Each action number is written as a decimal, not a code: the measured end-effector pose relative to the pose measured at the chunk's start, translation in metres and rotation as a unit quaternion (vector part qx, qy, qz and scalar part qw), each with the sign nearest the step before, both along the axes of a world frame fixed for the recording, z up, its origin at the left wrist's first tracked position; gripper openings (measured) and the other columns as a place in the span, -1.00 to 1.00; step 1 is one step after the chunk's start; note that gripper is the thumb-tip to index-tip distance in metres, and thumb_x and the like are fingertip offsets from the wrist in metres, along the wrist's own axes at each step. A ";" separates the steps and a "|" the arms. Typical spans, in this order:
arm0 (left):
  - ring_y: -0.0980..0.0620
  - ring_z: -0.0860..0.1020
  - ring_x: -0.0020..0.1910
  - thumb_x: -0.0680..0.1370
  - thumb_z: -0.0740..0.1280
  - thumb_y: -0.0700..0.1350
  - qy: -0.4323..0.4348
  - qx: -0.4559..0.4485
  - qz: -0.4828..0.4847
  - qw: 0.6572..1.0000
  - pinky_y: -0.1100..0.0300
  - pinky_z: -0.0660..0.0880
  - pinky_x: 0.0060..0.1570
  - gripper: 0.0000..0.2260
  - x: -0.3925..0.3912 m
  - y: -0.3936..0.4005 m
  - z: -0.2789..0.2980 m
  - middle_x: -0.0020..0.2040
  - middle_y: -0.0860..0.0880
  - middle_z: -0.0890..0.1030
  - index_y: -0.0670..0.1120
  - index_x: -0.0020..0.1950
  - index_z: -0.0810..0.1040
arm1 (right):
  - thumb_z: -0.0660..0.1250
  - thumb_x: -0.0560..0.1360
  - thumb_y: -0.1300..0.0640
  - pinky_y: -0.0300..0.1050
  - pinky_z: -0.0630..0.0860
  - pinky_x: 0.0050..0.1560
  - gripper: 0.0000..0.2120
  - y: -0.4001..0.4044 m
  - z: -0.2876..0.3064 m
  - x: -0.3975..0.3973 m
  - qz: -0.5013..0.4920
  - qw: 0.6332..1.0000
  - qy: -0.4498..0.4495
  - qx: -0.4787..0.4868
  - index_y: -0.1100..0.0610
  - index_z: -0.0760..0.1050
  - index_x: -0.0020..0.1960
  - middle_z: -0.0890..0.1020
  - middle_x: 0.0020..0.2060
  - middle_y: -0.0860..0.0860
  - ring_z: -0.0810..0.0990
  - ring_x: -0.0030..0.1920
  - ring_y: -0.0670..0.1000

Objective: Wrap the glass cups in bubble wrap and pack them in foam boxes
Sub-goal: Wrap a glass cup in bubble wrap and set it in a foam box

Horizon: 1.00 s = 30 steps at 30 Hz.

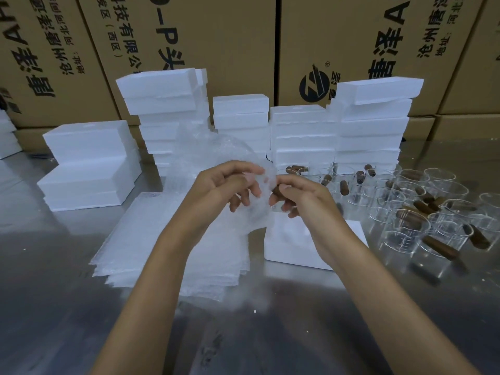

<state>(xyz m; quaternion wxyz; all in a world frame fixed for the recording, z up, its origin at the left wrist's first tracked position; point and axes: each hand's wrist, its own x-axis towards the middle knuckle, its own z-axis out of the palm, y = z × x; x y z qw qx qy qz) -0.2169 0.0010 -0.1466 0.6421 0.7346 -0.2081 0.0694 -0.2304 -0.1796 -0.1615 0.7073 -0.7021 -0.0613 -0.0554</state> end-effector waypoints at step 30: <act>0.21 0.01 0.57 0.35 0.34 0.47 -0.100 0.242 0.112 0.959 0.05 0.10 0.53 -0.18 -0.001 -0.032 -0.021 0.59 0.26 0.05 0.41 0.51 0.03 | 0.16 0.64 0.32 -0.43 0.46 -0.15 -0.63 -0.003 -0.029 -0.008 0.047 0.999 -0.017 0.013 -0.06 0.65 0.07 0.71 -0.01 -0.23 0.65 -0.05 -0.23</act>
